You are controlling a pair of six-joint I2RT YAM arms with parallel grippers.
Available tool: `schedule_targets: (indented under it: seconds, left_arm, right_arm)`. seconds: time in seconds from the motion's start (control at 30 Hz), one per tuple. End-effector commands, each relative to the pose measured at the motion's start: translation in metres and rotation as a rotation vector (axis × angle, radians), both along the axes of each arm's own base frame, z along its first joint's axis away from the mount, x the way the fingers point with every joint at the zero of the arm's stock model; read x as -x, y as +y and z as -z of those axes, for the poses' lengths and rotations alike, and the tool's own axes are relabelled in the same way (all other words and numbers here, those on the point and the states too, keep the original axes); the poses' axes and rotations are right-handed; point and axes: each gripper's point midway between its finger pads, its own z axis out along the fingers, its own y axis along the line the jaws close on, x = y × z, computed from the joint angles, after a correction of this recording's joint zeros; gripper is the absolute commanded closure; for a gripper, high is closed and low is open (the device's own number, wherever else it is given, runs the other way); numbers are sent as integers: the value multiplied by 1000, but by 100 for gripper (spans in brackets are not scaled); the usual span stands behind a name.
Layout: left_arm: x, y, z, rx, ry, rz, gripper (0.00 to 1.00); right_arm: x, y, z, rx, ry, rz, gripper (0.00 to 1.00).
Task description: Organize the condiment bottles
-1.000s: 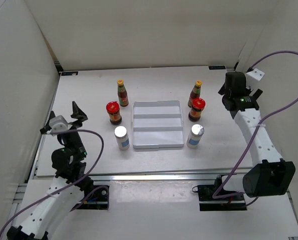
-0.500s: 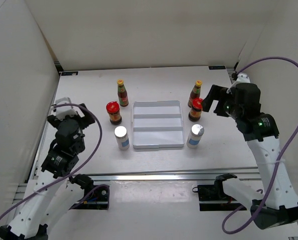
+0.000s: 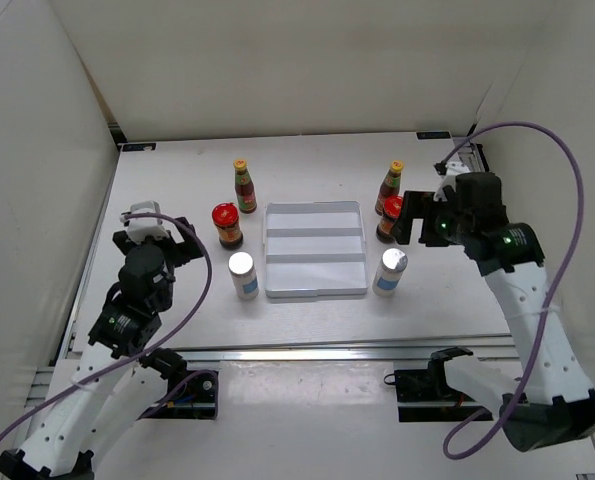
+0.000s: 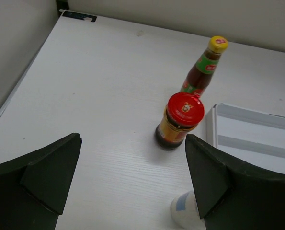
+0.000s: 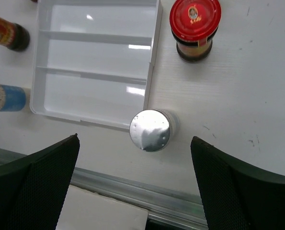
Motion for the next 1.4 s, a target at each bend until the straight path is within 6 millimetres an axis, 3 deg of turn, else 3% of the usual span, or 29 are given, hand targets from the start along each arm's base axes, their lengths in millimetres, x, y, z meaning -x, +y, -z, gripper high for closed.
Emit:
schedule_targets:
  seconds: [0.0,0.17,0.33,0.53,0.73,0.8,0.9,0.93,0.97,1.07,1.13,1.27,1.37]
  left_arm:
    - [7,-18,-13,49,-63,117,0]
    - [1,-19,-9,20,-62,121,0]
    - [-4,-22,0,4,-46,123,0]
    - [3,-1,-4,-8,-70,3,0]
    - [0,-10,5,-20,-43,39,0]
    - [-3,-12,6,-26,-31,39,0]
    - [-4,-9,8,-44,-21,20,0]
    - [-4,-7,8,-46,-22,11,0]
    - [-5,-8,10,-50,-14,11,0]
    - [-6,-9,10,-48,-13,21,0]
    - [-7,-10,12,-53,-5,22,0]
    - [-9,-7,17,-68,12,-2,0]
    - [-11,-10,19,-76,30,7,0]
  right_arm:
    - [-10,7,31,32,70,-27,0]
    - [-16,5,59,78,122,17,0]
    - [-8,11,105,132,241,28,0]
    - [-13,7,123,173,289,76,0]
    - [-20,8,155,254,351,98,0]
    - [-21,9,161,250,357,106,7]
    - [-15,8,174,253,392,120,27]
    - [-15,8,172,249,384,121,27]
    - [-13,5,175,260,390,126,38]
    - [-10,0,163,261,367,148,55]
    - [-12,1,141,280,297,150,58]
    - [-17,12,88,298,157,113,84]
    - [-16,31,54,268,85,53,86]
